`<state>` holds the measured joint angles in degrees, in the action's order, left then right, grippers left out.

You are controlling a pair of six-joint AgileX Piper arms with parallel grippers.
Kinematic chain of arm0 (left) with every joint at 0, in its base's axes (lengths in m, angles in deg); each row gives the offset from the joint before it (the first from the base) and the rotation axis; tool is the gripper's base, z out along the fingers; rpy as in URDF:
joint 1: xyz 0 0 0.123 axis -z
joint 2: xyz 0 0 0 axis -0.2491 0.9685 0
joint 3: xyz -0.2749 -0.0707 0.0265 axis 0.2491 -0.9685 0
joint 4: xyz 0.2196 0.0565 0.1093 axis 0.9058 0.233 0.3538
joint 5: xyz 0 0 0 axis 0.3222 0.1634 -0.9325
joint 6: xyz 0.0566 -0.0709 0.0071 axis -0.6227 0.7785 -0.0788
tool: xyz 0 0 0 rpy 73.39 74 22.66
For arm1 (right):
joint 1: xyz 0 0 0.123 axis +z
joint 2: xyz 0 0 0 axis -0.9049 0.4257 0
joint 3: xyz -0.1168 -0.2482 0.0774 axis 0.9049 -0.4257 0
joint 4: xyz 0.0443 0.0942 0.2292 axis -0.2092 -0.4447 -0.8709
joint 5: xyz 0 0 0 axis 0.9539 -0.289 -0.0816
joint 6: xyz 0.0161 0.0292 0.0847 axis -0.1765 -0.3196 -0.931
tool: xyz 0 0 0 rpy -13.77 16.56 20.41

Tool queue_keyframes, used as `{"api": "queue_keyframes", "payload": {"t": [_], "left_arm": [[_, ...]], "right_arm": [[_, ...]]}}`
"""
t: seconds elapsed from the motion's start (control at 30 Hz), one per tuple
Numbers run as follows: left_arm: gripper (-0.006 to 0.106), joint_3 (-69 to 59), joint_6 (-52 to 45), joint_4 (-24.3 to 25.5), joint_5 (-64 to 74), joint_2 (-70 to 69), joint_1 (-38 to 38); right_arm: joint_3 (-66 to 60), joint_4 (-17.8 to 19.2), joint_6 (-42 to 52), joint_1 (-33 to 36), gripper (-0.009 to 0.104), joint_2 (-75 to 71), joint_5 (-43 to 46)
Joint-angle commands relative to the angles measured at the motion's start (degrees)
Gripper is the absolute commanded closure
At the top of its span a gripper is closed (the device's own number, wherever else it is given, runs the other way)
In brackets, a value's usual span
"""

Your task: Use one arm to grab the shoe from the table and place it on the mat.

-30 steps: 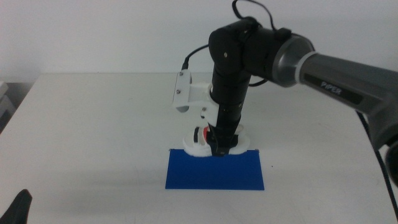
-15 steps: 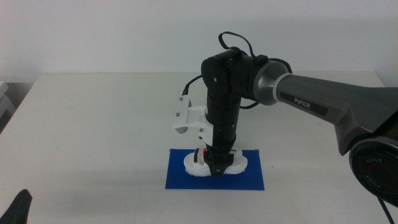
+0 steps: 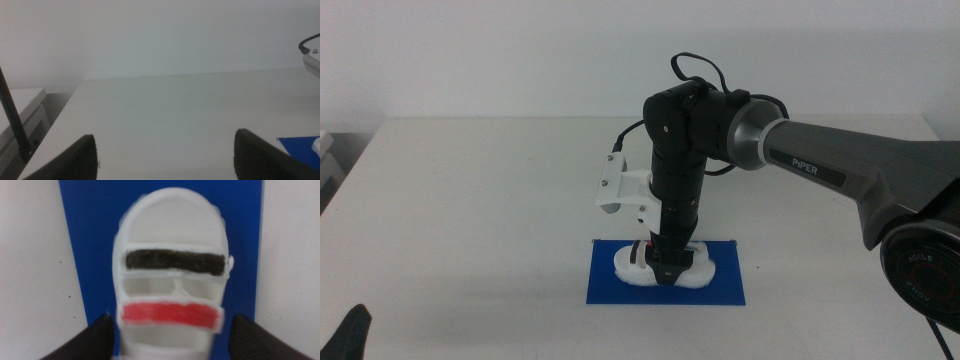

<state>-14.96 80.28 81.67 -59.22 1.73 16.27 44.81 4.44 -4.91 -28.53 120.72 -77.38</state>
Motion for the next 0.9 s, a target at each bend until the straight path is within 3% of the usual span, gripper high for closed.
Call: {"api": "queue_keyframes", "payload": {"t": [0.0, 0.23, 0.43, 0.87], "left_arm": [[0.007, -0.4, 0.3, -0.5, -4.7, -0.8, 0.2], [0.007, -0.4, 0.3, -0.5, -4.7, -0.8, 0.2], [0.007, -0.4, 0.3, -0.5, -4.7, -0.8, 0.2], [0.007, -0.4, 0.3, -0.5, -4.7, -0.8, 0.2]], "right_arm": [[1.7, -0.2, 0.1, -0.1, 0.030, -3.9, 0.0], [1.7, 0.3, -3.9, -1.2, 0.026, -9.8, -0.1], [-4.4, 1.8, -14.5, -4.8, 0.026, -23.3, 3.4], [-48.2, -0.2, -25.0, -18.8, 0.026, -64.0, 36.4]]}}
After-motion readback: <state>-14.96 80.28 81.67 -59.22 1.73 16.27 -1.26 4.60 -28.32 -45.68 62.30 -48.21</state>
